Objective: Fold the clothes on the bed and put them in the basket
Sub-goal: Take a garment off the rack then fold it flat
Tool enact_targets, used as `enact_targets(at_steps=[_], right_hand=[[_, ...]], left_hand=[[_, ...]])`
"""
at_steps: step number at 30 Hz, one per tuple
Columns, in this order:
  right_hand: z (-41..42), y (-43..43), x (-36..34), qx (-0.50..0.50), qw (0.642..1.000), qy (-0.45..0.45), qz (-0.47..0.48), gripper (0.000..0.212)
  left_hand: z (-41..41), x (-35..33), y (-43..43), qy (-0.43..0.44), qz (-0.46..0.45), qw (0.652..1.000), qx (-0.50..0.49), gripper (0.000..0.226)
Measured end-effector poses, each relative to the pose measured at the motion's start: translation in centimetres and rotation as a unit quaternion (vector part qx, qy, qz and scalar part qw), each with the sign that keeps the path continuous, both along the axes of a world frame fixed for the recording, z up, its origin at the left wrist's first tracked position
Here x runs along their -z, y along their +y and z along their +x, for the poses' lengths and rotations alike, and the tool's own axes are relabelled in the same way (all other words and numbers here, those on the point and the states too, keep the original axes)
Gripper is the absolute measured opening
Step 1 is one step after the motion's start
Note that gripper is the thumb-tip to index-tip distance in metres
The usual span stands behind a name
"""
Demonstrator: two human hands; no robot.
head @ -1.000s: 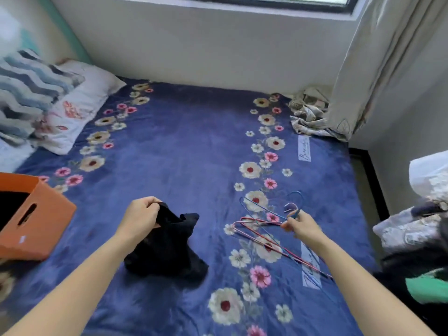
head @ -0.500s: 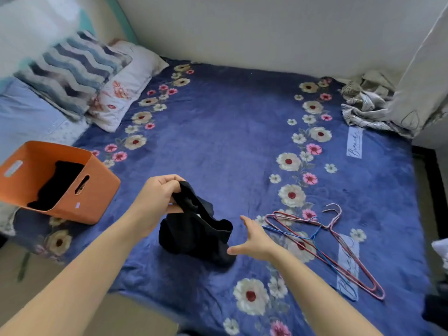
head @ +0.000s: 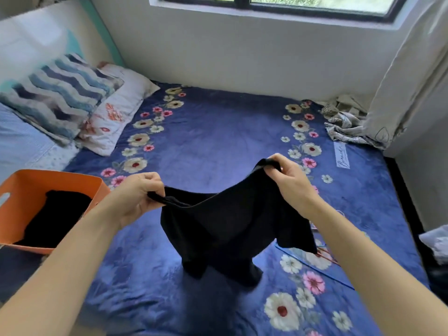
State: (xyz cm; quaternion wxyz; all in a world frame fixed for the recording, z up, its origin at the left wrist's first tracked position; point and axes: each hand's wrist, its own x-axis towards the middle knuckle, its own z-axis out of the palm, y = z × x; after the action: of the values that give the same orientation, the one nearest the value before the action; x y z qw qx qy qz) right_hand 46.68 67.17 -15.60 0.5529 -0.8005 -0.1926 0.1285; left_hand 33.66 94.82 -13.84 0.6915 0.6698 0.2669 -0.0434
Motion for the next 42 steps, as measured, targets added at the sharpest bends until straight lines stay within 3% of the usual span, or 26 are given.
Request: enact_targets(at_steps=[3,6,8,11,14,16,17,19,21,23,26,29,32,34,36,38,42], right_hand=[[-1.4,2.5,-4.4,-0.018,1.000,0.000,-0.004,0.011],[-2.0,2.8,-8.1,-0.082,0.984,0.029,-0.153,0.013],[-2.5,2.8,-9.3,-0.117,0.941,0.035,-0.316,0.020],[-2.5,2.0,-8.9,-0.083,0.843,-0.031,-0.530,0.024],[-1.6,1.1,-8.8,-0.004,0.794,-0.076,-0.603,0.030],[-0.5,0.8,-9.2,0.053,0.797,-0.088,-0.595,0.031],[0.3,0.8,-9.3,0.086,0.797,-0.098,-0.590,0.028],[2.4,1.2,-8.7,0.143,0.802,-0.092,-0.572,0.019],[4.8,2.2,-7.7,0.162,0.853,-0.012,-0.496,0.021],[6.6,3.5,-7.1,0.183,0.909,0.135,-0.350,0.031],[9.4,5.1,-6.9,0.256,0.927,0.259,-0.083,0.042],[13.1,6.5,-7.9,0.299,0.914,0.249,0.120,0.042],[16.5,7.2,-9.2,0.352,0.899,0.168,0.201,0.027],[18.6,7.0,-9.7,0.397,0.891,0.094,0.201,0.019],[19.0,6.3,-9.8,0.411,0.906,-0.036,0.097,0.019],[18.2,5.7,-9.1,0.387,0.911,-0.142,-0.010,0.038],[15.8,4.7,-4.5,0.324,0.921,-0.180,-0.122,0.058]], left_hand=[[0.7,-0.1,4.5,-0.001,0.130,0.991,0.028,0.045],[2.1,-1.0,8.7,-0.016,0.259,0.966,0.009,0.035],[3.2,-2.0,10.8,-0.032,0.347,0.937,-0.002,0.030],[4.2,-4.0,12.5,-0.036,0.498,0.866,0.029,0.027],[4.7,-5.8,14.2,-0.041,0.564,0.824,0.028,0.021],[5.7,-6.4,15.0,-0.026,0.556,0.831,0.022,0.022],[6.5,-6.6,15.3,-0.012,0.521,0.854,0.014,0.028],[8.1,-6.6,15.2,0.028,0.360,0.932,0.003,0.037],[9.8,-6.0,15.2,0.070,0.193,0.979,0.012,0.035],[11.8,-5.1,15.3,0.078,0.112,0.991,0.012,0.039],[15.1,-5.1,14.9,0.036,0.050,0.998,-0.027,0.046],[18.8,-6.7,13.9,-0.065,-0.048,0.995,-0.065,0.046],[21.6,-8.7,12.9,-0.184,-0.101,0.972,-0.106,0.037],[22.8,-9.4,12.6,-0.238,-0.078,0.956,-0.152,0.037],[23.3,-8.5,13.4,-0.283,-0.019,0.944,-0.166,0.064],[22.6,-6.2,14.0,-0.293,0.064,0.942,-0.152,0.087],[18.8,1.0,13.1,-0.268,0.152,0.937,-0.167,0.064]])
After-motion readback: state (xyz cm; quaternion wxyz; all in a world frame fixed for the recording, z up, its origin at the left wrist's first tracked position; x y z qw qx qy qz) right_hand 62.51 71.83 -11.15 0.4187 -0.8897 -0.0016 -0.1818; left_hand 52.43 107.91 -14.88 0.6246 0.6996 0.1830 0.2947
